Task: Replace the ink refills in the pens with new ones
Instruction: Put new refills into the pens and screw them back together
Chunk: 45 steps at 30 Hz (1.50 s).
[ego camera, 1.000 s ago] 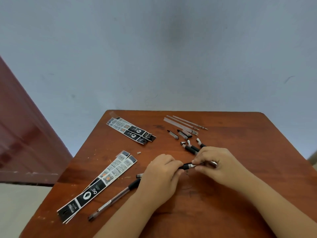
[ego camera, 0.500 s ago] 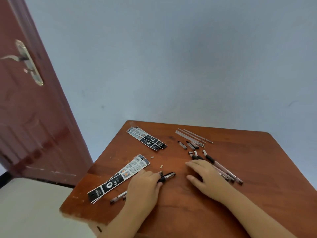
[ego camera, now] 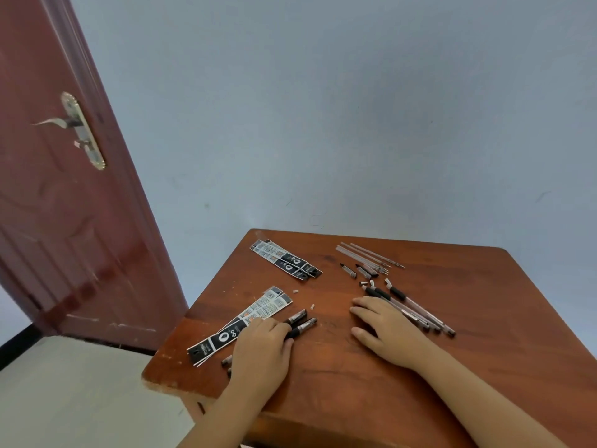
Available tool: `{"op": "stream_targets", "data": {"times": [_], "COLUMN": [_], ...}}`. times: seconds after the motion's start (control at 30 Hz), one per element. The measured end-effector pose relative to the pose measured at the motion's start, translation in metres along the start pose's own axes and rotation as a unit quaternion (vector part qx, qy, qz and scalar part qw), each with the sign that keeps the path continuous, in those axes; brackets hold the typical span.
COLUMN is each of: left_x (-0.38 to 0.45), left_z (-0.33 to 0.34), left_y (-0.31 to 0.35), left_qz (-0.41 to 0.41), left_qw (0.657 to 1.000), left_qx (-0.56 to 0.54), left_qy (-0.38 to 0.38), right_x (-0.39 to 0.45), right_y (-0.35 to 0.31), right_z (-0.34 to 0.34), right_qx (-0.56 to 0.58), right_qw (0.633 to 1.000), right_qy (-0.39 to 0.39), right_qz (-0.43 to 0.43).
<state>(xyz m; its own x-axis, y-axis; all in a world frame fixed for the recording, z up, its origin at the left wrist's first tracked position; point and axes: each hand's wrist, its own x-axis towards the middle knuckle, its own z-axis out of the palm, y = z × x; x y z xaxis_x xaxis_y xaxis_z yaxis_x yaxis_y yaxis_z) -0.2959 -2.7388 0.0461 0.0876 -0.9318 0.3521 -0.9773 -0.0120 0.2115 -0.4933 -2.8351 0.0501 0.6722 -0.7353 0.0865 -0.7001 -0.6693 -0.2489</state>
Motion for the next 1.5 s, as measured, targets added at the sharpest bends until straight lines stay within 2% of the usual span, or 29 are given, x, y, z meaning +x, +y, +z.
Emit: {"op": "stream_targets", "data": {"times": [0.17, 0.3, 0.4, 0.5, 0.6, 0.7, 0.83, 0.93, 1.27, 1.4, 1.5], "left_x": [-0.001, 0.015, 0.035, 0.052, 0.064, 0.068, 0.067, 0.065, 0.064, 0.066, 0.07], "left_z": [-0.003, -0.018, -0.025, -0.024, -0.018, -0.011, -0.006, -0.001, -0.002, -0.01, -0.018], "left_y": [-0.006, -0.026, -0.052, -0.078, -0.095, -0.106, -0.113, -0.116, -0.116, -0.113, -0.102], "left_qz": [0.009, -0.025, -0.052, -0.076, -0.098, -0.097, -0.082, -0.081, -0.085, -0.09, -0.091], "left_qw": [0.999, 0.995, 0.997, 0.989, 0.973, 0.963, 0.967, 0.97, 0.97, 0.968, 0.983], "left_qx": [-0.042, -0.09, -0.059, -0.012, 0.015, 0.034, 0.03, 0.031, 0.024, 0.018, 0.003], "left_qy": [0.03, 0.03, -0.028, -0.127, -0.208, -0.248, -0.239, -0.229, -0.228, -0.234, -0.158], "right_x": [0.0, 0.01, 0.033, 0.072, 0.117, 0.154, 0.184, 0.19, 0.179, 0.174, 0.157], "right_y": [-0.002, -0.006, -0.018, -0.034, -0.046, -0.055, -0.057, -0.054, -0.049, -0.049, -0.052], "right_z": [-0.002, -0.007, -0.011, -0.008, -0.002, 0.004, 0.008, 0.014, 0.018, 0.009, -0.006], "right_qx": [-0.007, -0.015, -0.012, -0.018, -0.014, -0.026, -0.068, -0.081, -0.052, 0.025, 0.134], "right_qw": [1.0, 1.0, 1.0, 0.999, 0.997, 0.991, 0.98, 0.976, 0.972, 0.965, 0.954], "right_qy": [-0.008, -0.006, 0.01, 0.027, 0.058, 0.067, 0.043, 0.035, 0.13, 0.159, 0.185], "right_qz": [0.002, 0.001, -0.005, 0.004, 0.054, 0.111, 0.182, 0.199, 0.19, 0.206, 0.196]}}
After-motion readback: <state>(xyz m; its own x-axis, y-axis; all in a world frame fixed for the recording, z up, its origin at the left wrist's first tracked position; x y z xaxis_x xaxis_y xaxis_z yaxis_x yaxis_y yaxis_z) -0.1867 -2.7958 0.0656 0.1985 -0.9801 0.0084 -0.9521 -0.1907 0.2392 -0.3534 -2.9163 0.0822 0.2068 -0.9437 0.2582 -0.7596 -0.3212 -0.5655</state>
